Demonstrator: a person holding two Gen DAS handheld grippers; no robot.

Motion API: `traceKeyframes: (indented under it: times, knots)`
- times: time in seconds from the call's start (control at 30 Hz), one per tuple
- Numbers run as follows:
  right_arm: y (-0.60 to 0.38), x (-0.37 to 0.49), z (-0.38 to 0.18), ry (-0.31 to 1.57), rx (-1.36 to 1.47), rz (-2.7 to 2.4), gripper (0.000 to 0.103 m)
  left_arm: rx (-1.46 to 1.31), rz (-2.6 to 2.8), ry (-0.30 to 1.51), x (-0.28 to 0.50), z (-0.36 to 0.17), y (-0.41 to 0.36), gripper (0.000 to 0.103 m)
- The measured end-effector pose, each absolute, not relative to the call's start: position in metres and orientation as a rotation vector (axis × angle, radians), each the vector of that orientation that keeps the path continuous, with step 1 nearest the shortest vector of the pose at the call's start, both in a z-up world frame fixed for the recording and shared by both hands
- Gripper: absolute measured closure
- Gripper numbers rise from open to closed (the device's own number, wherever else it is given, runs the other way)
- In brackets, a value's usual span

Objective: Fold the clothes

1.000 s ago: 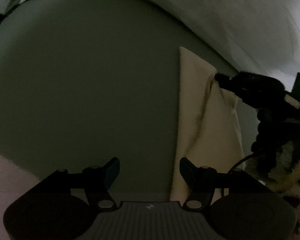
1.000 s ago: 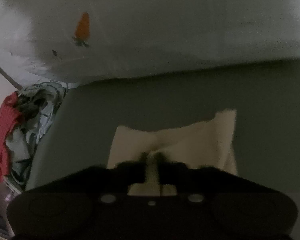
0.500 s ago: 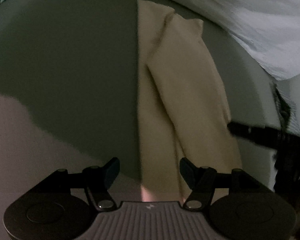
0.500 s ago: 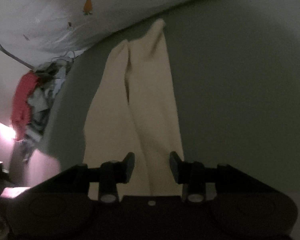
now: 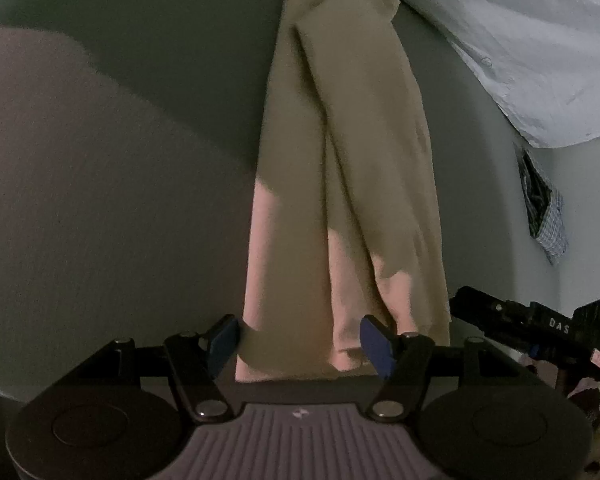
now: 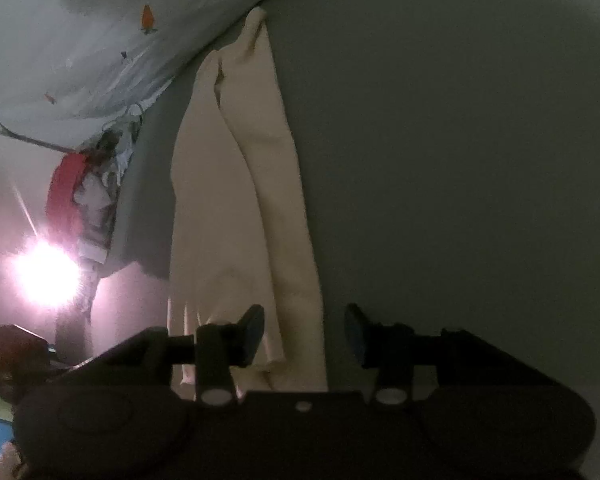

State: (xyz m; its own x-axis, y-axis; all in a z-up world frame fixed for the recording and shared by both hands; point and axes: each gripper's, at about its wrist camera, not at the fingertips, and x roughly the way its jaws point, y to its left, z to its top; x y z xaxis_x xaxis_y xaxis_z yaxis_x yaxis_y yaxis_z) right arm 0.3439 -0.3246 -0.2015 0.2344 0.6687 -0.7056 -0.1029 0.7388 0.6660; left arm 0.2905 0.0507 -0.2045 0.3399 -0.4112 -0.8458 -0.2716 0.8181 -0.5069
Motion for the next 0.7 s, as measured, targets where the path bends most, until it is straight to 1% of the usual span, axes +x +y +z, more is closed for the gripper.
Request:
traceKeyframes:
  times: [0.07, 0.1, 0.17, 0.23, 0.3, 0.37, 0.43, 0.47, 0.53, 0.63, 0.7]
  knots:
    - [-0.326, 0.341, -0.206, 1.249, 0.581, 0.571, 0.057, -0.651, -0.09, 1.257, 0.284, -0.206, 0.054, 0.036]
    - [-0.327, 0.34, -0.208, 1.256, 0.596, 0.573, 0.055, -0.633, -0.086, 1.266, 0.284, -0.205, 0.053, 0.036]
    - [-0.329, 0.34, -0.21, 1.264, 0.629, 0.585, 0.055, -0.576, -0.08, 1.296, 0.292, -0.203, 0.043, 0.035]
    - [-0.327, 0.338, -0.219, 1.29, 0.718, 0.619, 0.055, -0.516, -0.087, 1.304, 0.295, -0.201, 0.035, 0.035]
    - [-0.326, 0.337, -0.228, 1.315, 0.808, 0.65, 0.055, -0.512, -0.113, 1.294, 0.287, -0.199, 0.038, 0.036]
    - [-0.329, 0.338, -0.235, 1.316, 0.891, 0.633, 0.055, -0.599, -0.155, 1.273, 0.286, -0.203, 0.044, 0.036]
    - [-0.338, 0.337, -0.244, 1.315, 0.991, 0.611, 0.055, -0.743, -0.19, 1.244, 0.287, -0.211, 0.054, 0.036]
    - [-0.342, 0.337, -0.248, 1.313, 1.034, 0.602, 0.057, -0.801, -0.188, 1.235, 0.287, -0.216, 0.059, 0.035]
    - [-0.345, 0.338, -0.254, 1.312, 1.096, 0.593, 0.057, -0.863, -0.193, 1.228, 0.288, -0.221, 0.065, 0.035]
    - [-0.342, 0.343, -0.252, 1.305, 1.081, 0.601, 0.057, -0.894, -0.195, 1.225, 0.291, -0.224, 0.067, 0.035]
    - [-0.335, 0.348, -0.243, 1.291, 0.985, 0.61, 0.057, -0.868, -0.193, 1.228, 0.295, -0.223, 0.063, 0.035]
